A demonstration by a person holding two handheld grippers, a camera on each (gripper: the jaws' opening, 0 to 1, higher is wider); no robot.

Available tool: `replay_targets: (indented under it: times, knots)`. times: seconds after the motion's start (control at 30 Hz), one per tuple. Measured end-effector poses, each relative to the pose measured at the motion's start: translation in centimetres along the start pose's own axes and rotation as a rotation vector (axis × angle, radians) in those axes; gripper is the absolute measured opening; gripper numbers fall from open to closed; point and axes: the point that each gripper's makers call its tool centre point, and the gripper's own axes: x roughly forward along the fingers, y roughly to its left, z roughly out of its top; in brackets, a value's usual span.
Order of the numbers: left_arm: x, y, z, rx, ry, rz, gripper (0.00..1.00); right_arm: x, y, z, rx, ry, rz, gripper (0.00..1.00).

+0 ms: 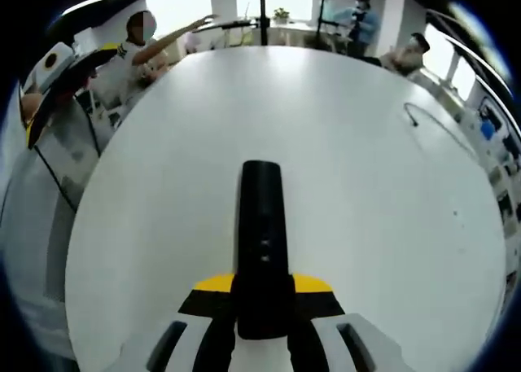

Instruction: Press the specified remote control buttons in sequence, fully releasing each button before pressing the next.

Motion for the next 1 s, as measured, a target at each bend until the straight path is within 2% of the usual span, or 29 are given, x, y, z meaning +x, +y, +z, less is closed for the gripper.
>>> replay_targets:
  times: [0.67,1.0]
  knots:
    - [0.1,-0.3,-0.3,-0.024,0.013,-0.024,0.99,0.0,-2.9,0.2,0.007,-0.024,-0.014,0.21]
    - [0.0,-0.5,-0.2,-0.036,0.011,-0.031,0.99,-0.1,-4.2,0.3,-0.008,0.008,-0.016,0.21]
